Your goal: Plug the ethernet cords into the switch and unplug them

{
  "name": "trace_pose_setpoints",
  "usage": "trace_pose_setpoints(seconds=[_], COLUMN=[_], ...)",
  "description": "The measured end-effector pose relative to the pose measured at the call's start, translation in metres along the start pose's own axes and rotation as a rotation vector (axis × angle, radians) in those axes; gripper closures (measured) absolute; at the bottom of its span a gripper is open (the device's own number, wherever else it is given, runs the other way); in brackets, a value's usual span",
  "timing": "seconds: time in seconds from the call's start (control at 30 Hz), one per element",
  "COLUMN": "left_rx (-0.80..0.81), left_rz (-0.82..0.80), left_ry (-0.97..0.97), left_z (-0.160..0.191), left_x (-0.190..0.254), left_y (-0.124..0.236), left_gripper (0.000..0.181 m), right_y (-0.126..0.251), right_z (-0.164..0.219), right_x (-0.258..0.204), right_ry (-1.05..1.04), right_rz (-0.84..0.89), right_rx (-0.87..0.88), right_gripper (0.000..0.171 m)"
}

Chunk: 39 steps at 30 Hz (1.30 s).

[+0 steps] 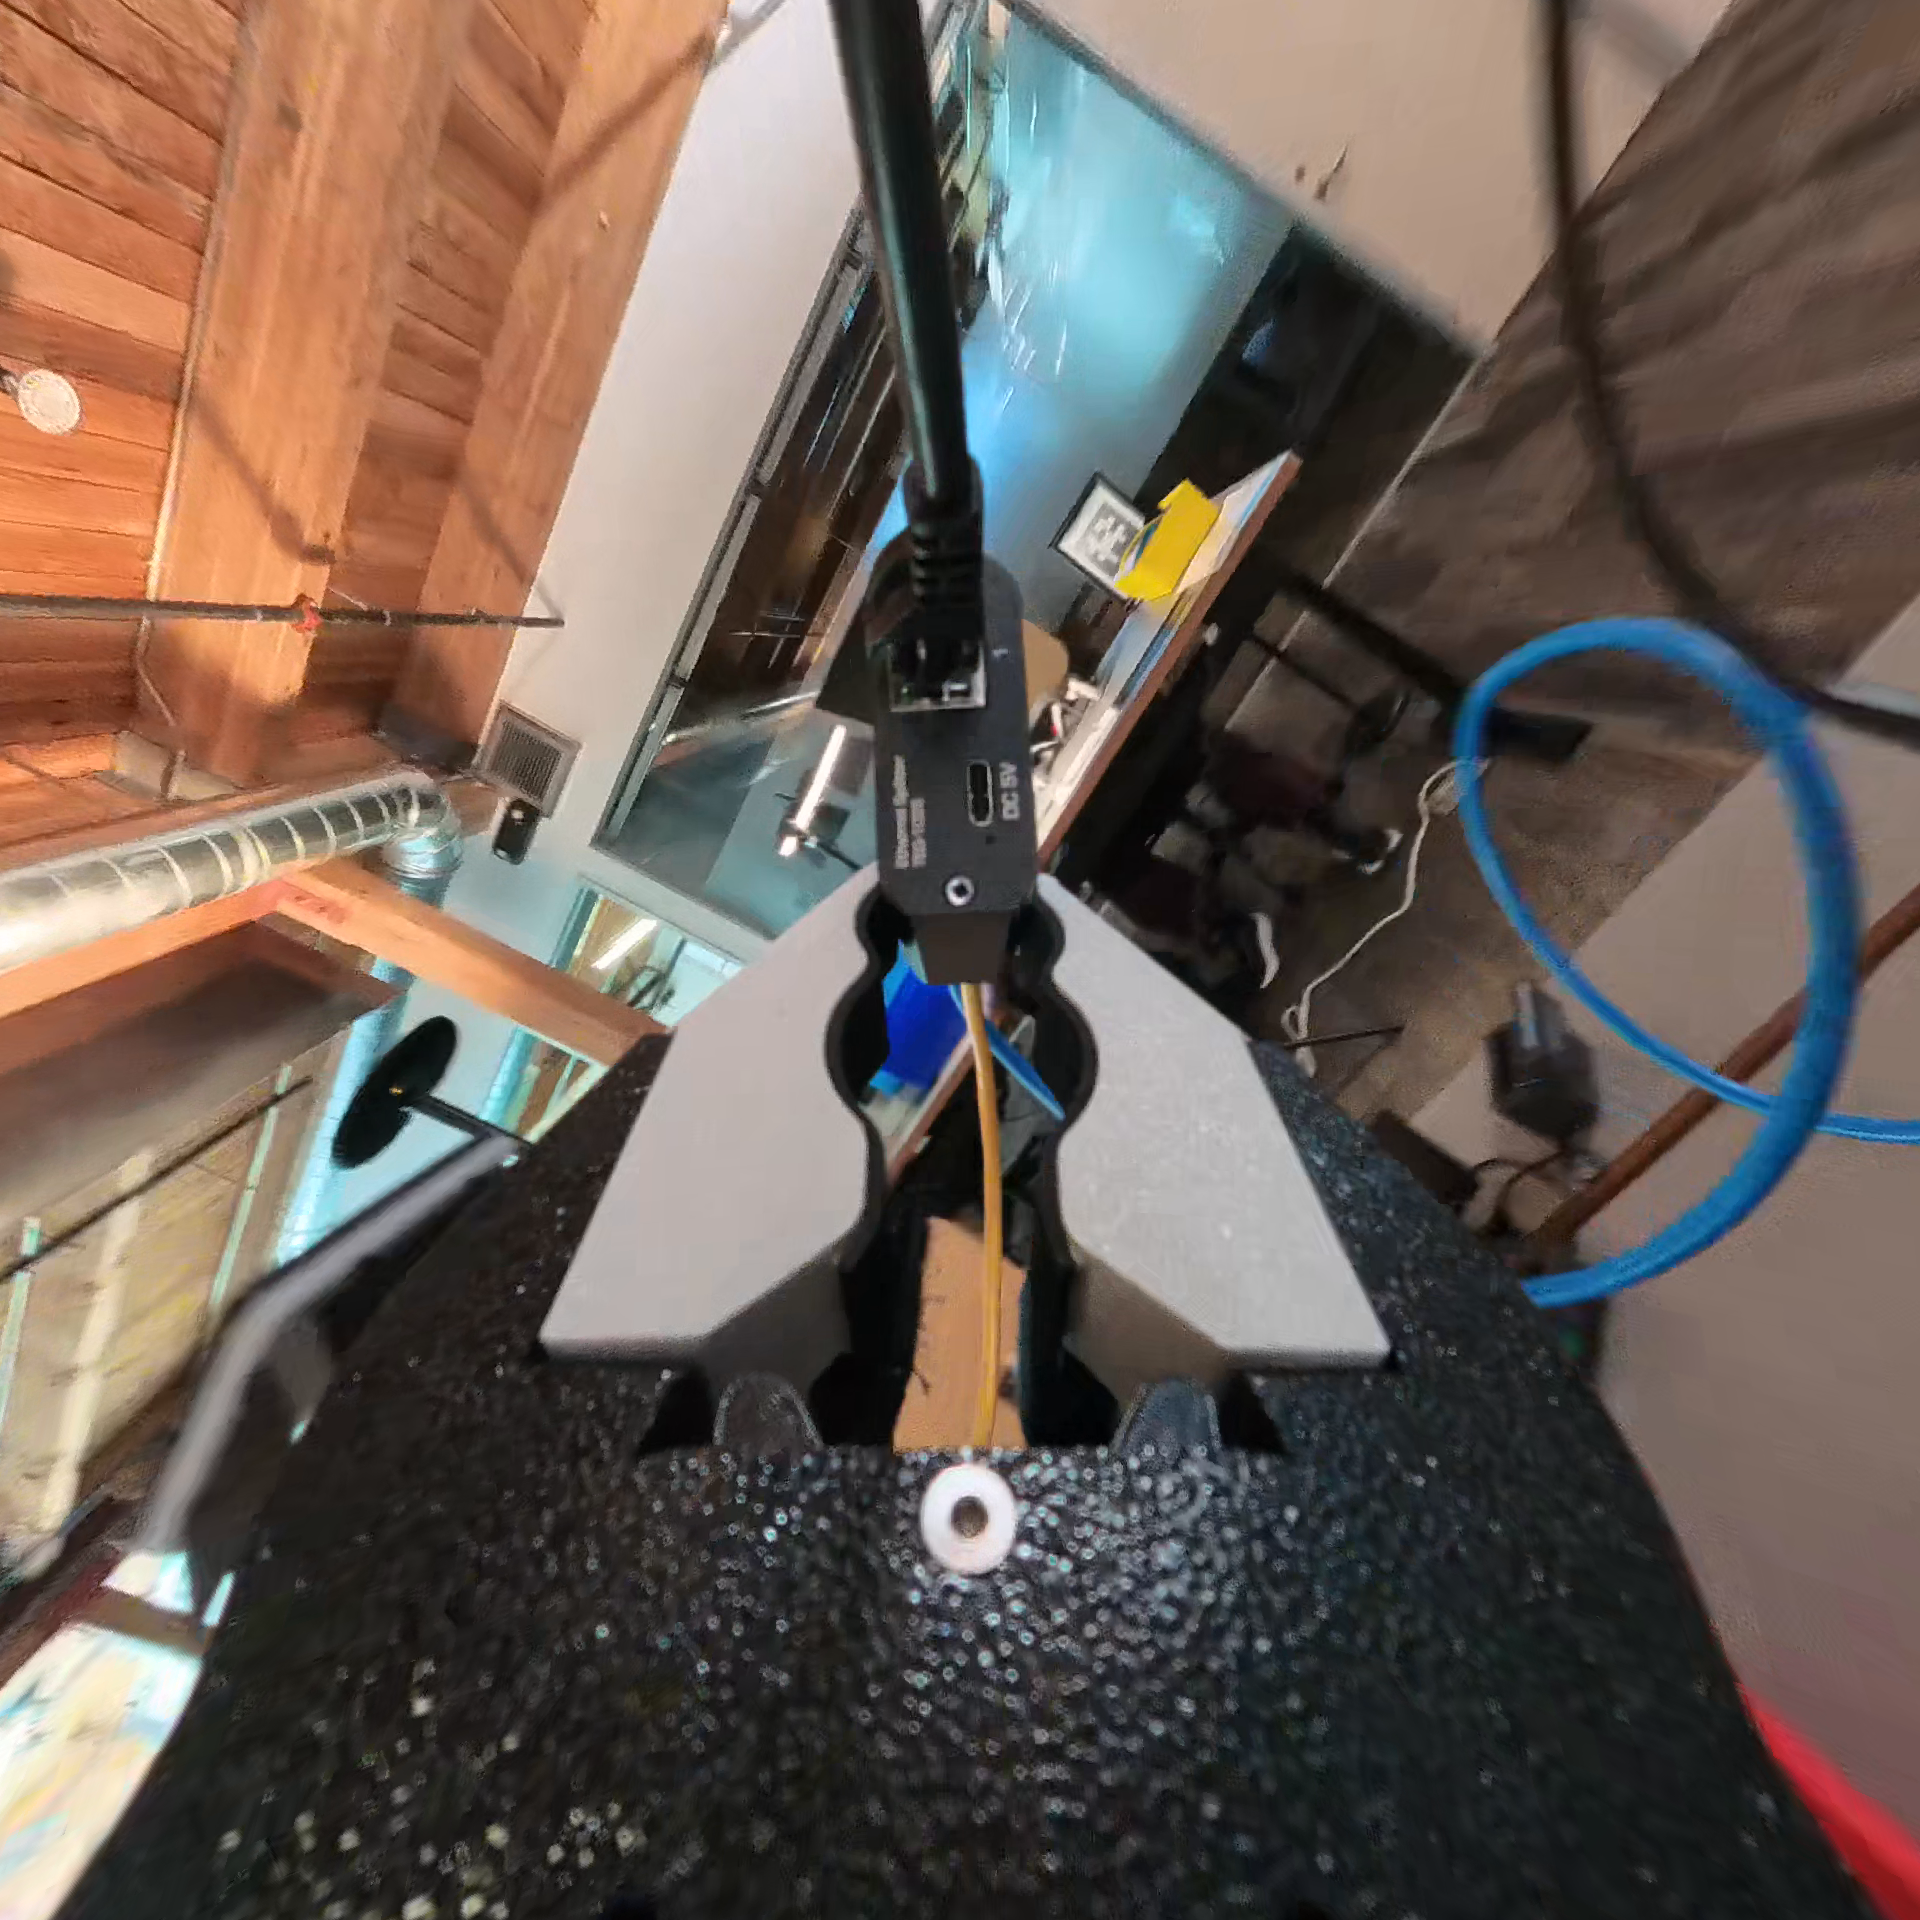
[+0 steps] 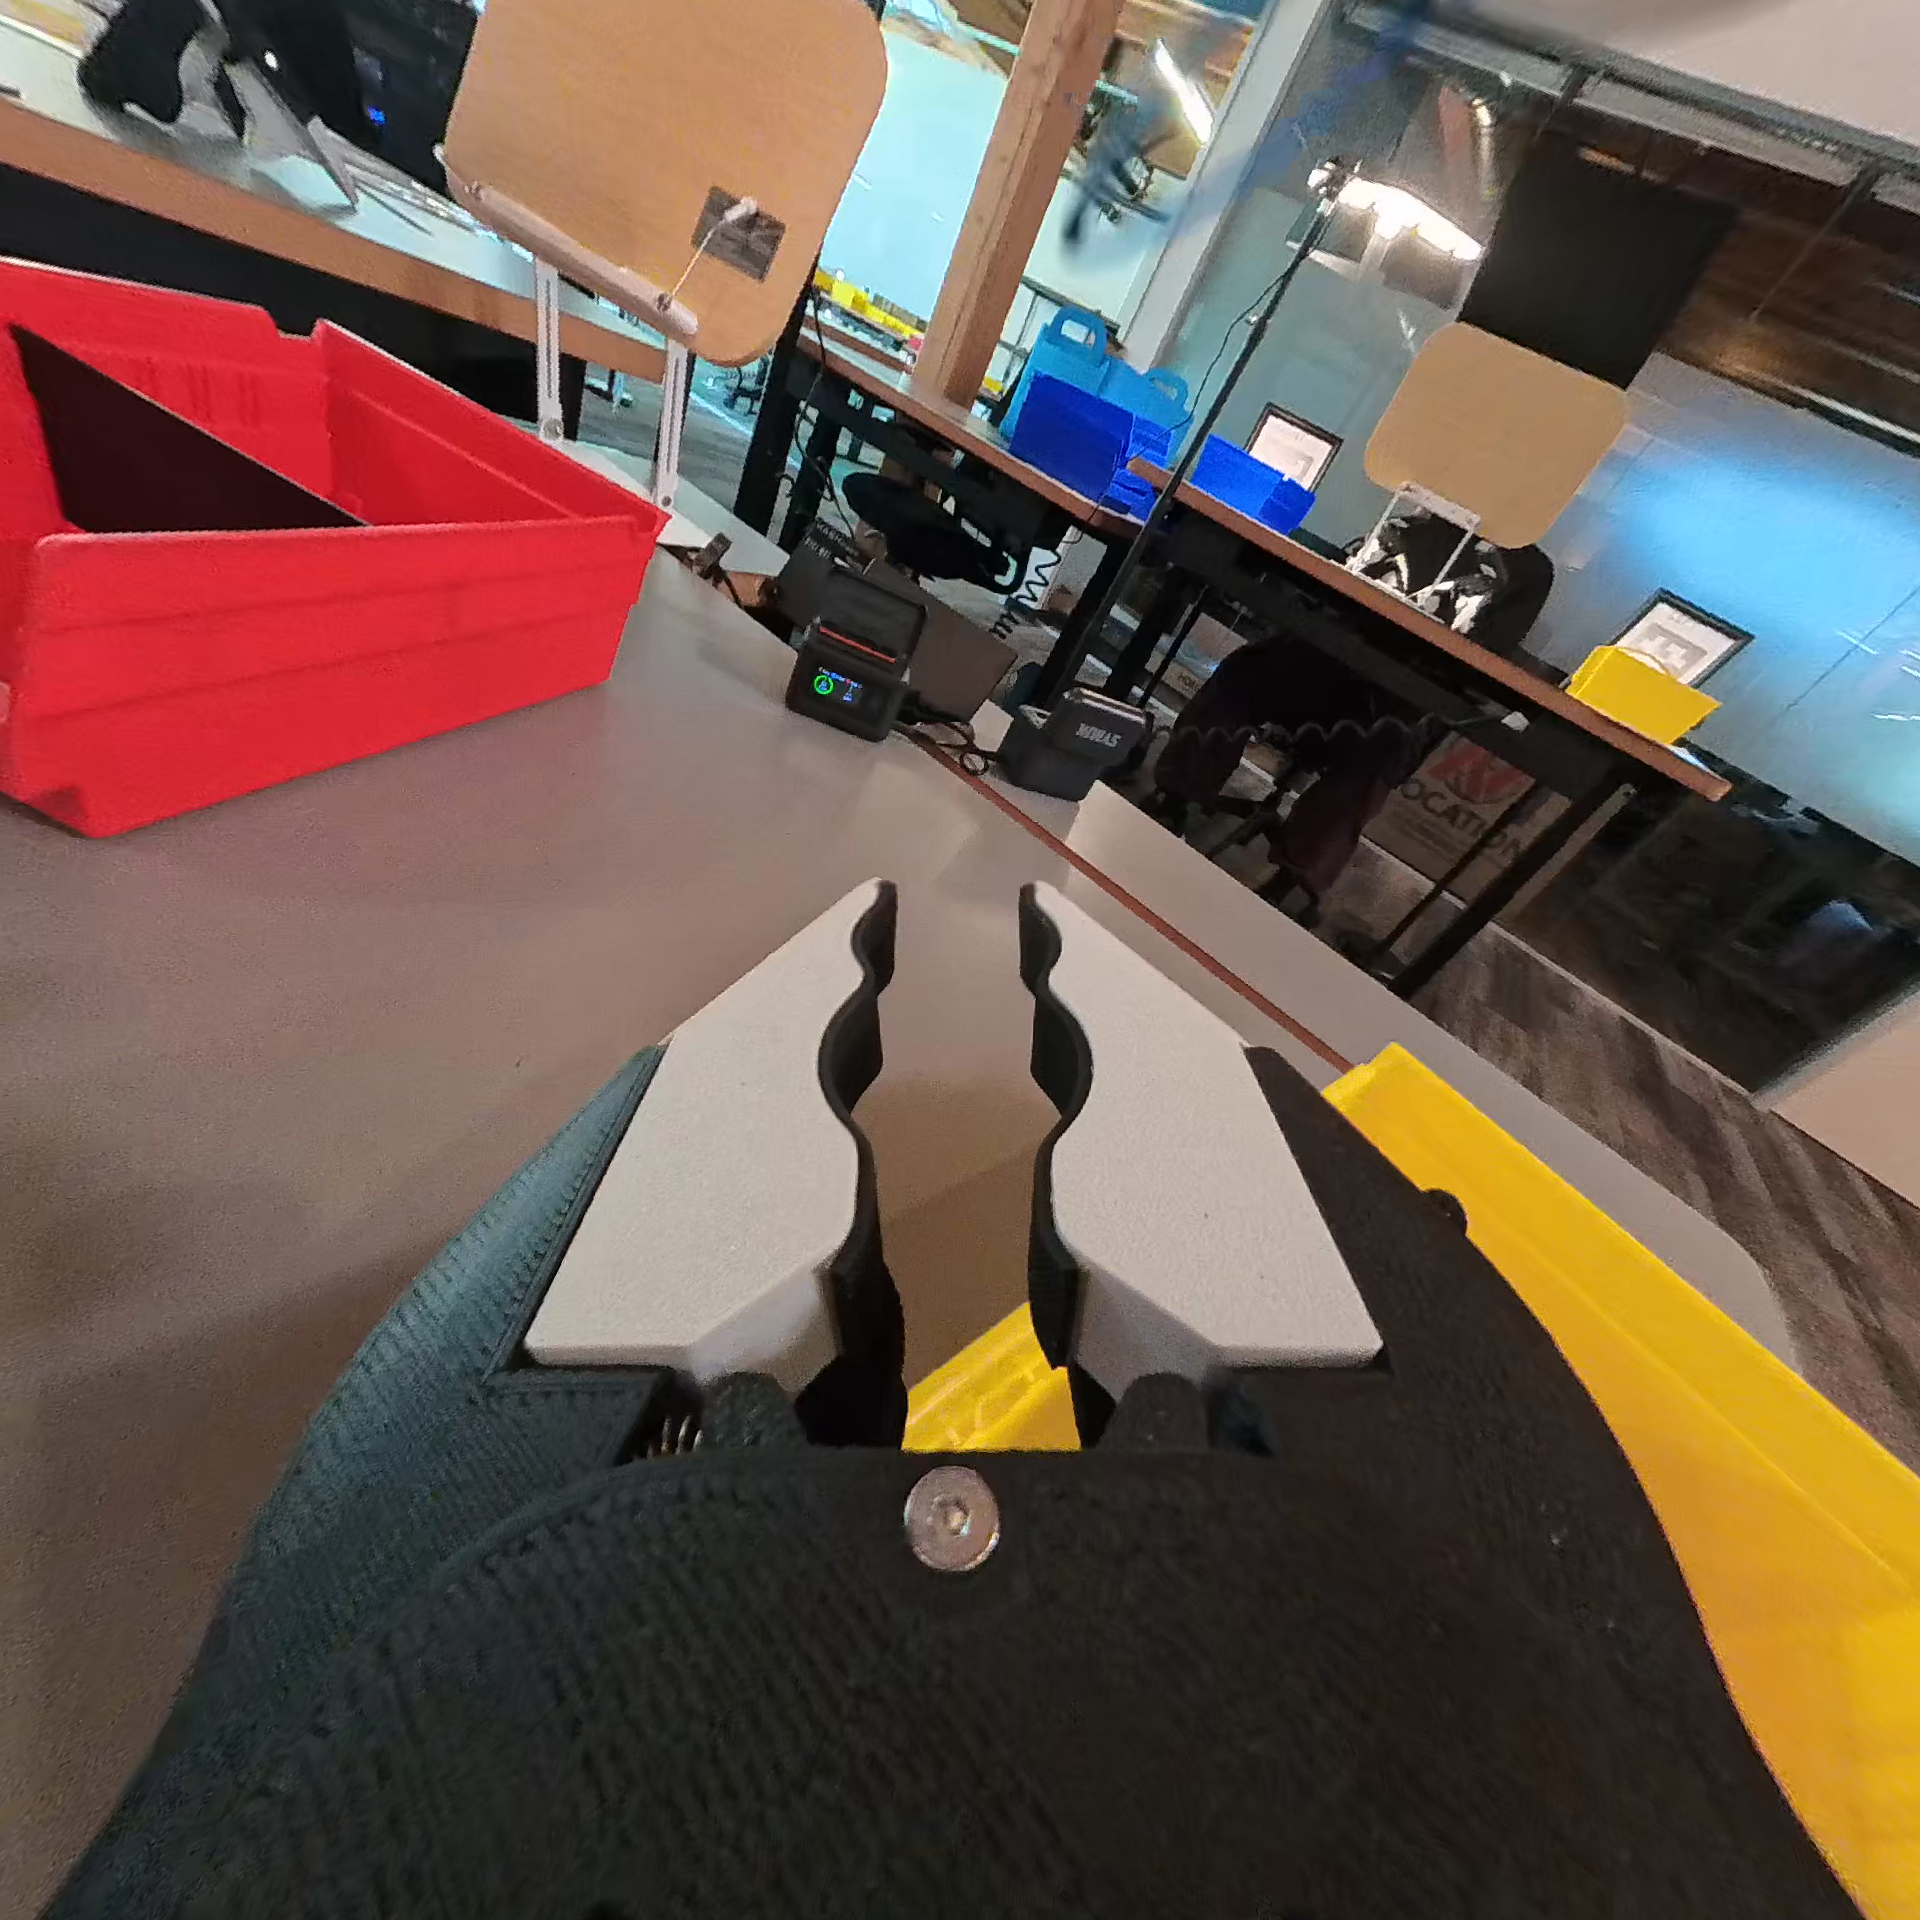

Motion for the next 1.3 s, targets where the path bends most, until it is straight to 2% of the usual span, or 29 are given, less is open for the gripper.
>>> trace_pose_setpoints(seconds=[0.03, 0.27, 0.37, 0.47, 0.73, 0.83, 0.97, 1.17, 1.3], left_rx=[0.004, -0.021, -0.026, 0.033, 0.000, 0.016, 0.133, 0.274, 0.297], left_rz=[0.000, 0.015, -0.007, -0.015, 0.044, 0.135, 0.228, 0.430, 0.564], left_ry=[0.041, 0.508, 0.611, 0.679, 0.641, 0.562, 0.429, 0.270, 0.245], left_z=[0.009, 0.073, 0.093, 0.109, 0.165, 0.178, 0.159, 0.147, 0.151], left_x=[0.024, 0.178, 0.225, 0.261, 0.337, 0.364, 0.366, 0.385, 0.394], left_y=[-0.001, 0.007, 0.014, 0.022, 0.047, 0.061, 0.079, 0.131, 0.168], left_gripper=[0.160, 0.161, 0.160, 0.161, 0.161, 0.161, 0.161, 0.161, 0.161], right_y=[0.001, -0.002, -0.002, 0.000, -0.006, -0.009, -0.011, -0.012, -0.015], right_z=[-0.001, -0.001, -0.006, -0.010, -0.013, -0.011, -0.010, -0.006, 0.003], right_x=[0.001, -0.002, -0.008, -0.012, -0.030, -0.040, -0.050, -0.076, -0.104], right_ry=[-0.002, 0.021, 0.042, 0.055, 0.074, 0.107, 0.151, 0.196, 0.243], right_rz=[0.003, -0.011, -0.035, -0.052, -0.109, -0.134, -0.153, -0.242, -0.332], right_rx=[0.005, 0.015, 0.044, 0.073, 0.092, 0.077, 0.064, 0.039, -0.004], right_gripper=[0.150, 0.151, 0.151, 0.152, 0.152, 0.152, 0.152, 0.152, 0.140])
Point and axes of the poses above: each gripper's, where its closed fingertips meet, y back along the fingers, z out of its underside, x = y × z across the jaws, the point moved 2 cm from there along y, back along the fingers, and after that the axes turned 10 degrees about x, right-handed, at the moved point
